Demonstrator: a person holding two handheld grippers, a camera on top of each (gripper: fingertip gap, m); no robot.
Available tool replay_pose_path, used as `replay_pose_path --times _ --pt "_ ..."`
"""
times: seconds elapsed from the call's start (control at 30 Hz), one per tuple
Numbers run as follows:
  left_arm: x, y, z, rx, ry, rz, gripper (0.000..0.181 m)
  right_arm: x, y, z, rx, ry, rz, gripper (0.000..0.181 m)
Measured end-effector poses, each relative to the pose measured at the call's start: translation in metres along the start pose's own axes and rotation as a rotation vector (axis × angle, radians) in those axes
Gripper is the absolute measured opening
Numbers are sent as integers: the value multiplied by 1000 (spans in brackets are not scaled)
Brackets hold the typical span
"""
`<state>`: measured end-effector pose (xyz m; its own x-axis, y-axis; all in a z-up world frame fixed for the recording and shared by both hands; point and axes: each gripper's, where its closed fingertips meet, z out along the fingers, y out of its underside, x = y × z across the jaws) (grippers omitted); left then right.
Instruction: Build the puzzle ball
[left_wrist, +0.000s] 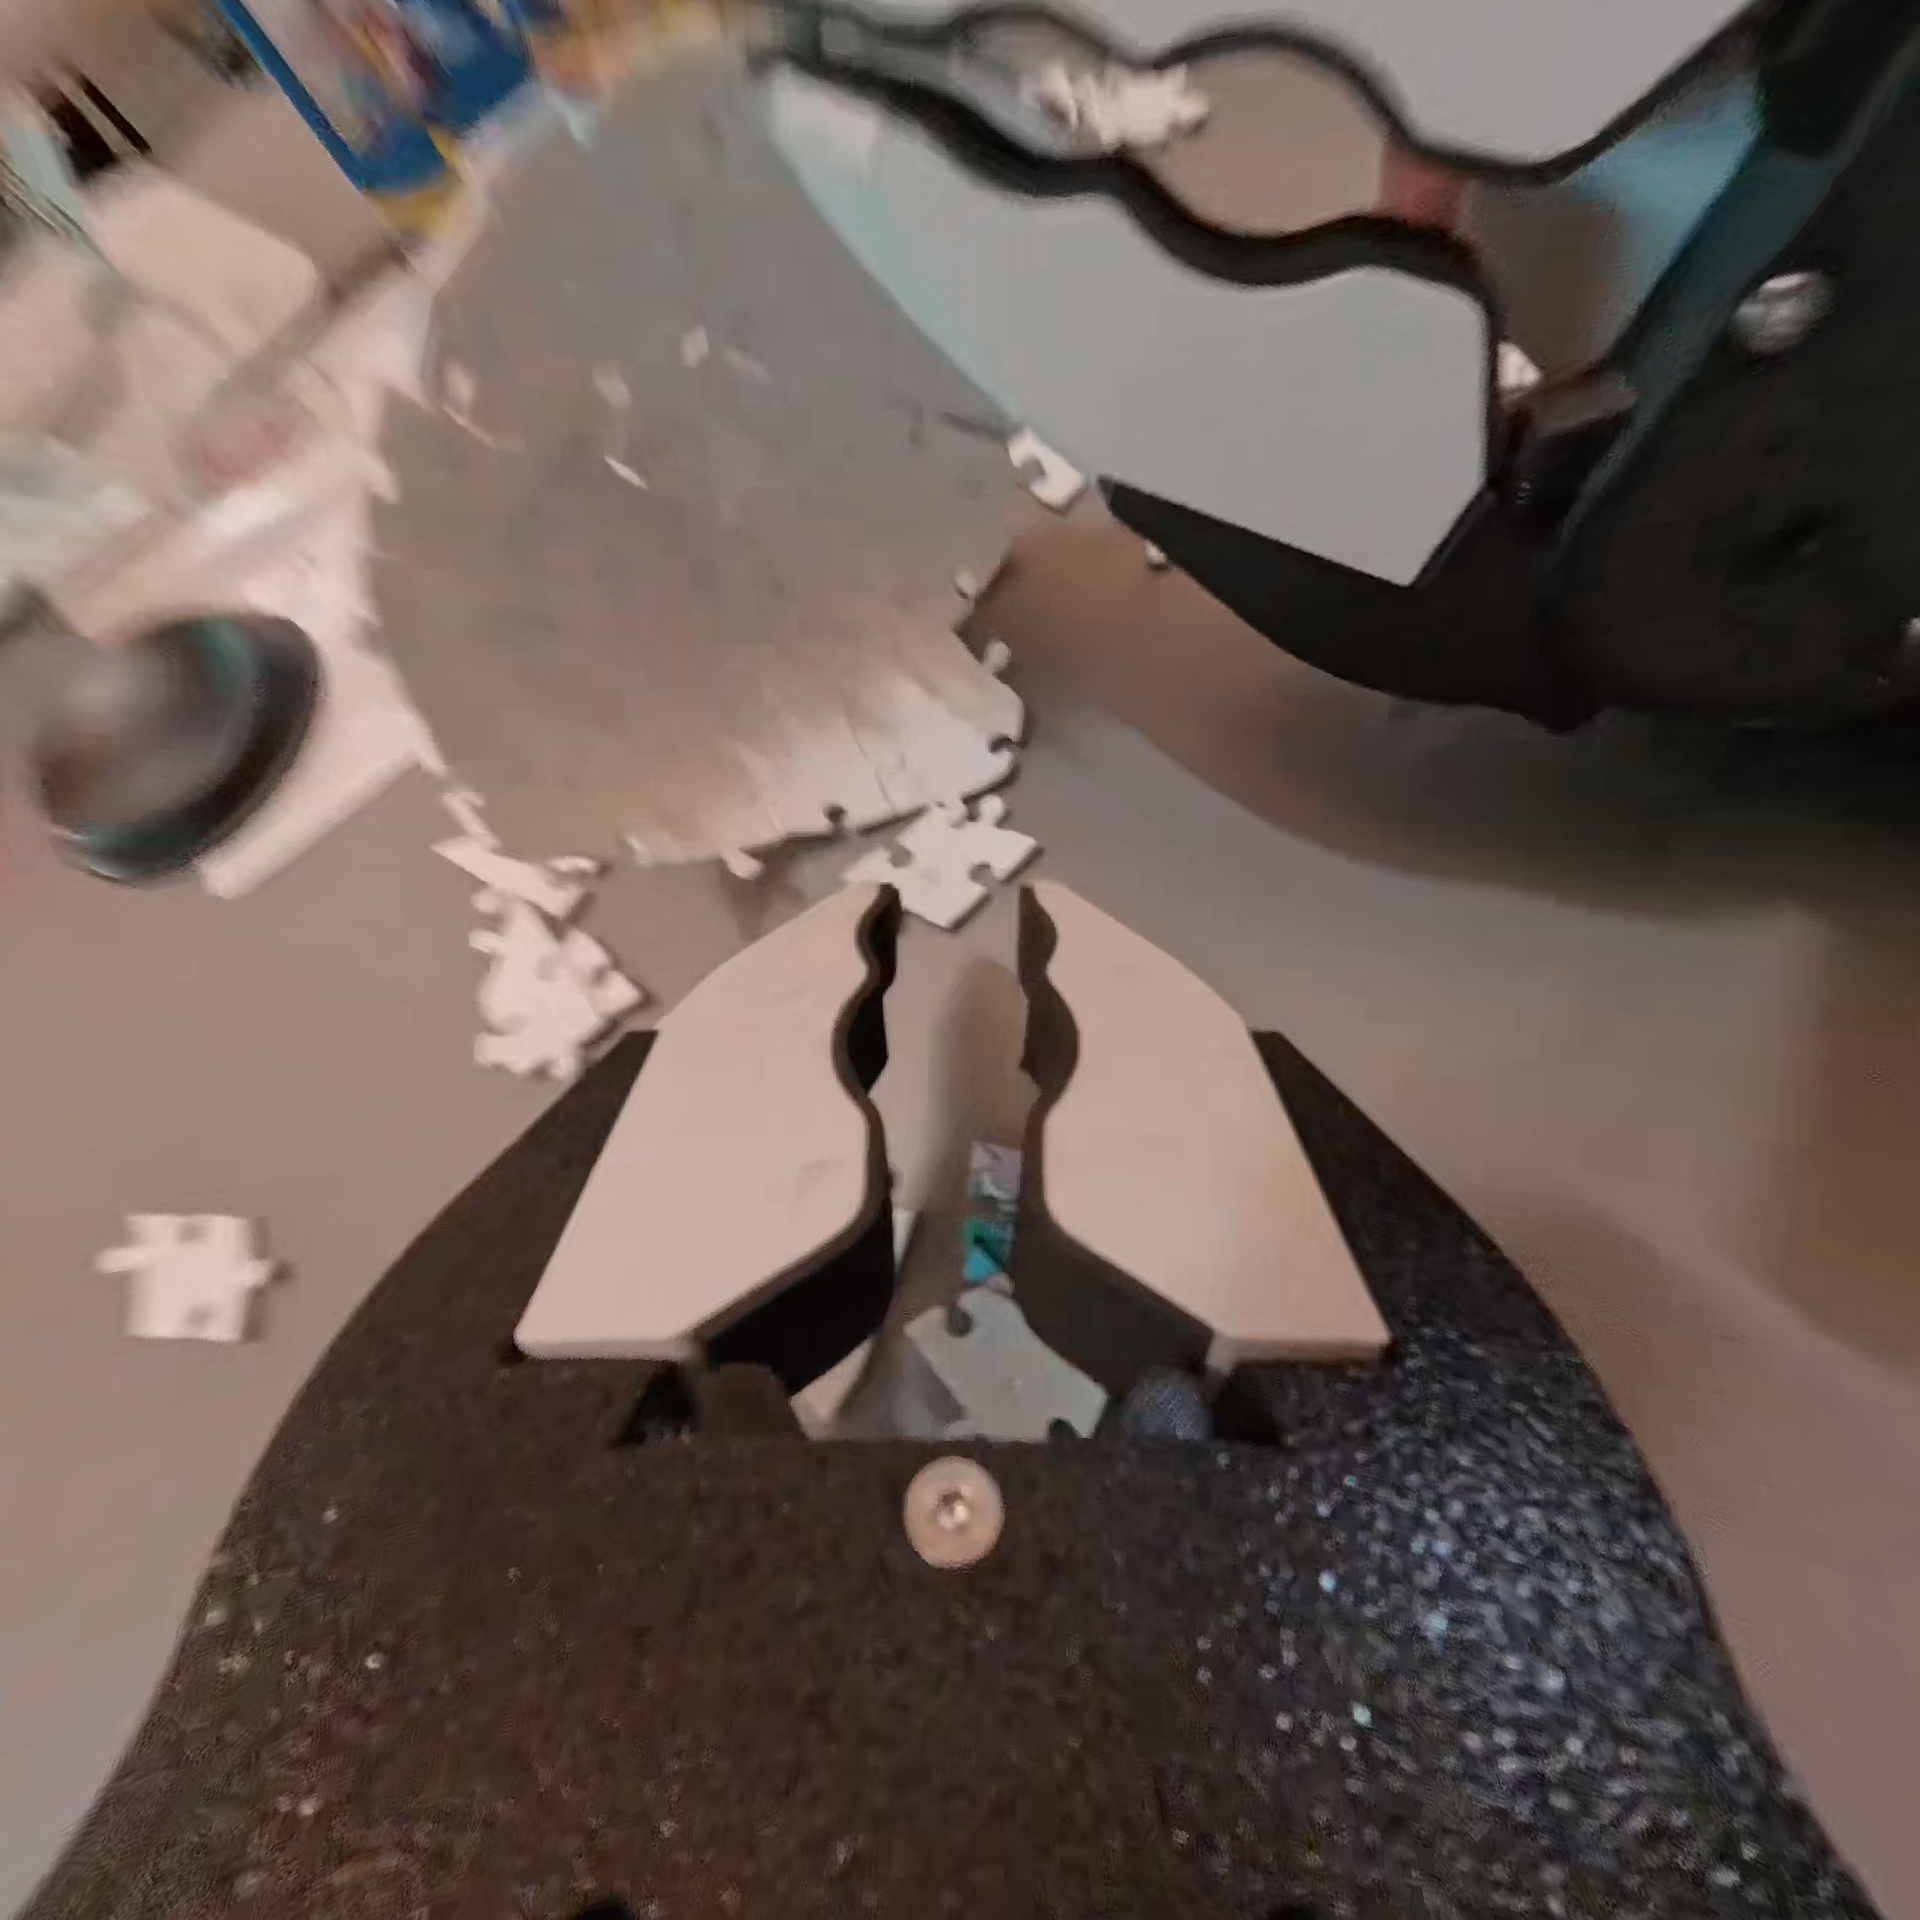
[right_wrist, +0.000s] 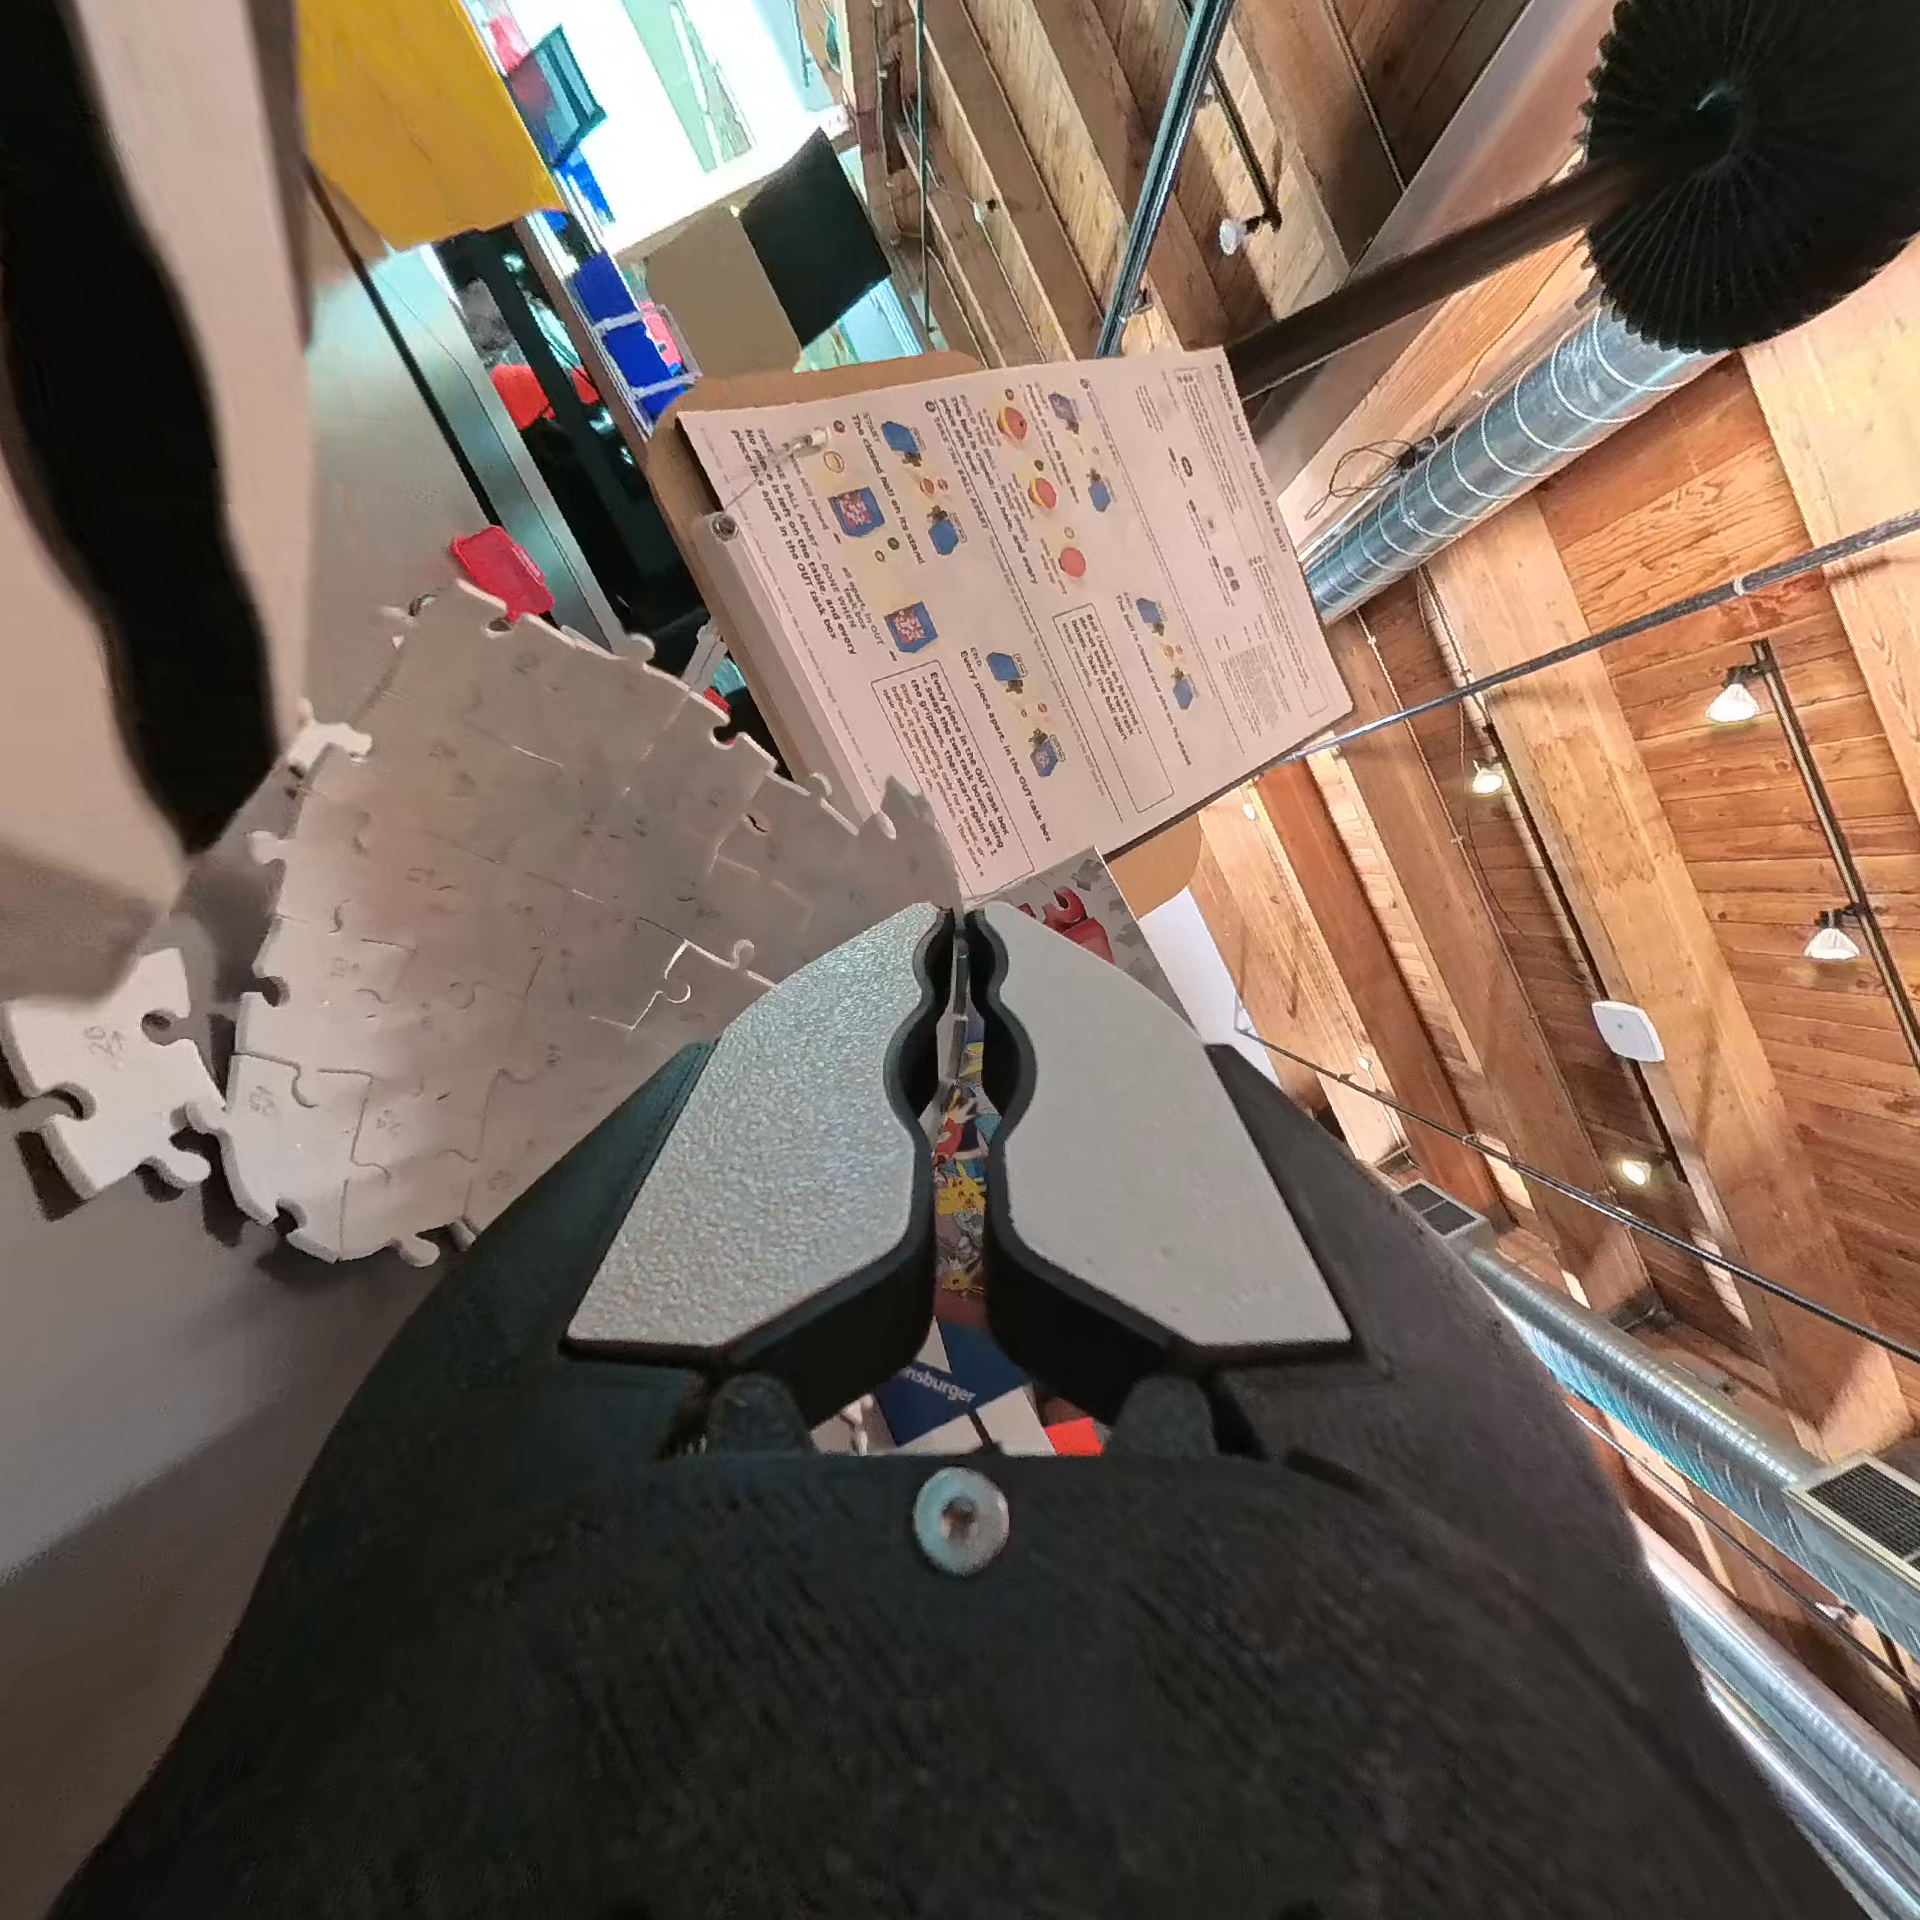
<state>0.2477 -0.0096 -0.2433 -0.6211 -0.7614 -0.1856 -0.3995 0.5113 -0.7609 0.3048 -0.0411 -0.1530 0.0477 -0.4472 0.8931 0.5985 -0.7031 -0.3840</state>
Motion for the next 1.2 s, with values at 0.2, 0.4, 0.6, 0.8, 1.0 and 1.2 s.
replay_pose_path --times 0.2,0.4,0.6,0.8,1.0,1.2 --pt "10 17 23 -140 80 -190 39 -1 -6 -8 -31 34 -38 3" --pt "3 18 29 -151 26 -176 43 1 -11 -14 -44 54 -37 3" --pt "5 8 16 -75 82 -118 33 3 -7 -13 -61 64 -38 3" --pt "-5 20 18 -145 122 -122 42 4 -6 -12 -63 67 -38 3" --pt "0 20 26 -157 182 -149 28 3 -6 -13 -64 66 -43 3" --pt "5 17 29 -131 169 -160 27 3 -5 -12 -68 70 -46 3"
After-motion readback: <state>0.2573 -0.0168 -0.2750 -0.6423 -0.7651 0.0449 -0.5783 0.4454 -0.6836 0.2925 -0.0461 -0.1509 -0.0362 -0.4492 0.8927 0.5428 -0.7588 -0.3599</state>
